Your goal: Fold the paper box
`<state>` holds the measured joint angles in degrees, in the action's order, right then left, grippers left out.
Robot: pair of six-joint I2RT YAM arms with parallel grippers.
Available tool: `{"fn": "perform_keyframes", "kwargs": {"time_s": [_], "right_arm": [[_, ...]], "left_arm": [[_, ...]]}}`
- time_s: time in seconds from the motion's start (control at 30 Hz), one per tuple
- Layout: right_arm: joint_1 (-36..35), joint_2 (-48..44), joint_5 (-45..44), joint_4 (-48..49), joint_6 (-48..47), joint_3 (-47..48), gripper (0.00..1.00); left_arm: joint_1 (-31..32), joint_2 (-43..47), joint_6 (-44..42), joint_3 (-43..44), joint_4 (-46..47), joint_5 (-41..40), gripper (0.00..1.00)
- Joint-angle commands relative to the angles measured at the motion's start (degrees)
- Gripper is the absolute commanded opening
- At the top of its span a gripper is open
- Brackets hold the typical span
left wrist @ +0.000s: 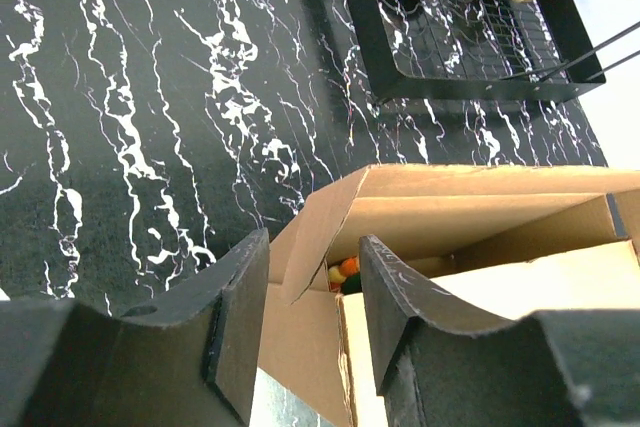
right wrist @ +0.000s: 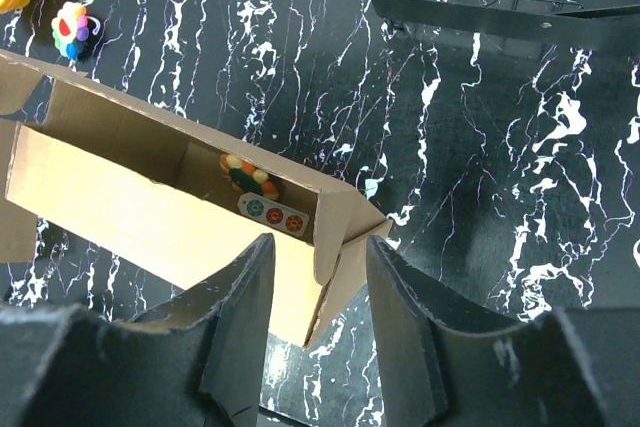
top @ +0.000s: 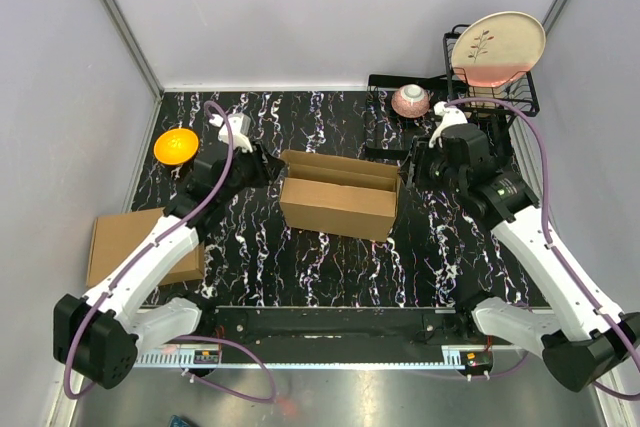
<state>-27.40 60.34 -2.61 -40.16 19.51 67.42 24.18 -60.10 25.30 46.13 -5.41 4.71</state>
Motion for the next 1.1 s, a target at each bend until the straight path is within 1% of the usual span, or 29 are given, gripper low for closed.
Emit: {"fn": "perform_keyframes", "kwargs": {"time_s": [0.0,0.13,0.23,0.27,0.3,0.33,0.4,0.43,0.53,0.6,0.67,0.7,0.77,0.8,0.83,0.87,0.93,1.07], "right_arm": [[-0.4,0.6,-1.1,1.4,-0.9,3.7,0.48],[-0.4,0.7,-0.7,-0.3,-0.8,3.5,0.5],[-0.3,-1.6,-1.4,0.1,-0.6,1.2,0.53],[-0.4,-3.2,-1.9,0.5,-0.5,0.1,0.53],[-0.4,-3.6,-2.5,1.0,-0.5,-0.1,0.54],[-0.4,-3.7,-2.7,1.1,-0.7,0.2,0.55],[-0.4,-2.2,-3.0,0.5,-1.0,2.4,0.56],[-0.4,-1.5,-3.1,0.3,-1.4,3.3,0.56],[-0.4,2.6,-3.7,0.5,-2.3,6.7,0.56],[-0.3,4.8,-3.9,0.2,-2.9,10.7,0.56],[-0.3,8.9,-3.6,0.0,-3.1,15.5,0.56],[-0.3,10.4,-3.1,-0.4,-3.3,17.4,0.56],[-0.2,15.3,-2.4,-1.1,-3.3,22.5,0.56],[-0.3,17.0,-1.7,-1.1,-3.4,23.9,0.56],[-0.2,20.0,-1.3,-1.2,-3.4,25.1,0.55],[-0.1,21.5,-1.0,-1.1,-3.4,27.2,0.55],[-0.2,25.9,-0.3,-1.2,-3.6,29.3,0.55],[0.2,33.2,2.3,-1.9,-4.0,35.0,0.53]], "left_arm": [[0.0,0.4,-1.5,3.4,1.4,-1.2,0.43],[0.0,-0.6,-1.5,3.8,1.3,0.6,0.39],[0.0,-0.6,-1.5,3.7,0.7,0.0,0.39],[0.0,-0.4,-1.2,3.3,0.5,-0.9,0.41],[0.0,0.8,-0.9,3.0,0.3,-2.3,0.41],[0.0,1.6,-0.7,2.8,0.1,-5.4,0.42],[0.0,4.8,0.4,2.0,0.0,-10.3,0.43],[0.0,6.0,0.8,1.9,-0.3,-15.1,0.43],[0.0,11.1,1.2,1.9,-1.1,-22.0,0.44],[0.0,14.3,1.2,1.9,-1.6,-23.3,0.43],[0.0,16.9,2.7,1.6,-2.5,-20.8,0.4],[0.1,17.7,3.7,1.1,-2.5,-16.8,0.34],[0.5,20.7,8.0,-2.3,-2.2,-13.1,0.3],[1.5,21.9,9.3,-3.9,-0.1,-9.3,0.28],[2.0,23.2,11.9,-8.0,1.4,-7.7,0.25],[2.8,25.9,13.4,-10.2,2.5,-6.7,0.23],[5.8,28.1,16.3,-16.3,7.4,-5.1,0.2],[12.0,31.2,19.2,-23.6,13.0,-2.2,0.17]]}}
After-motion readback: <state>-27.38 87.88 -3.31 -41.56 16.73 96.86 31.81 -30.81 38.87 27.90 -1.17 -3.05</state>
